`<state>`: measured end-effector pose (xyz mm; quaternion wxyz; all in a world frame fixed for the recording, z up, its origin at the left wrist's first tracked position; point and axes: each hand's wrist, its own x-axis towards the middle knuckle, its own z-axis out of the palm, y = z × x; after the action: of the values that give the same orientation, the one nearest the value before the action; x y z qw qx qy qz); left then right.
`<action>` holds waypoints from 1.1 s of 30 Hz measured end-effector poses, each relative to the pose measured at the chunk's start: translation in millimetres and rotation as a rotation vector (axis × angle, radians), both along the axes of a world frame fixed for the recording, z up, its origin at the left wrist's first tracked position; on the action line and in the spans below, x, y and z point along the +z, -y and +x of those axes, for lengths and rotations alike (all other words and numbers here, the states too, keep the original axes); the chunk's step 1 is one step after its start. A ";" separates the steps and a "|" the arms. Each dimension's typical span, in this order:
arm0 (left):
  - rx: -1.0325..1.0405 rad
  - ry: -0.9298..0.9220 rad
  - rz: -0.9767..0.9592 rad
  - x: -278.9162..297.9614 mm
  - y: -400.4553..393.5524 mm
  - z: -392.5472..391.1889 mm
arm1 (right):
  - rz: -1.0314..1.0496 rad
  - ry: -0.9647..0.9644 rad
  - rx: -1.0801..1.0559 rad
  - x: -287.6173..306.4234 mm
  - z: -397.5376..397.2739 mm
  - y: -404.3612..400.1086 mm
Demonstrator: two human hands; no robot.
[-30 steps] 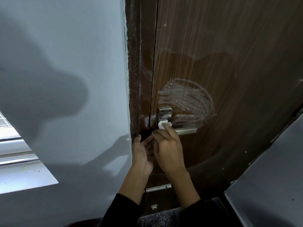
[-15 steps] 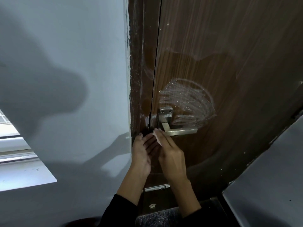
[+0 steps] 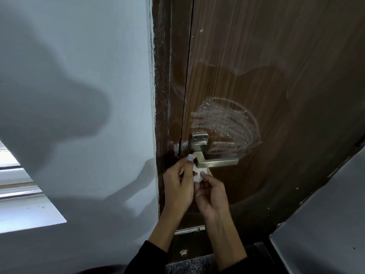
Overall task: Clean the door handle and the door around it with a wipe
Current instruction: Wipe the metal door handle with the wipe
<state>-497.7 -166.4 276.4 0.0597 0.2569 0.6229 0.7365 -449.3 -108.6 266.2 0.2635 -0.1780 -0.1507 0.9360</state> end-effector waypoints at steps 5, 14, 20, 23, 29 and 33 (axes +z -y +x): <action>0.023 0.025 0.078 -1.2 -5.9 1.4 | 0.000 0.009 0.014 8.2 -0.4 -5.4; 0.080 0.174 0.159 3.3 -10.8 -1.6 | 0.487 0.360 -0.435 20.1 26.2 -3.8; 0.131 0.302 0.211 3.6 -14.8 -1.3 | 2.095 0.878 -0.404 28.7 4.0 -5.8; 0.136 0.320 0.209 3.1 -15.1 -2.6 | 2.129 0.923 -0.476 23.5 7.9 -1.4; 0.129 0.331 0.217 2.7 -15.7 -1.3 | 2.137 0.969 -0.477 27.5 3.7 -2.3; 0.119 0.336 0.193 1.4 -15.2 0.3 | 2.135 0.979 -0.419 35.4 6.6 -0.9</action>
<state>-497.4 -151.2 277.8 0.0942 0.0976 0.5446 0.8276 -442.7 -107.7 301.6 0.3405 -0.2282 -0.9056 0.1090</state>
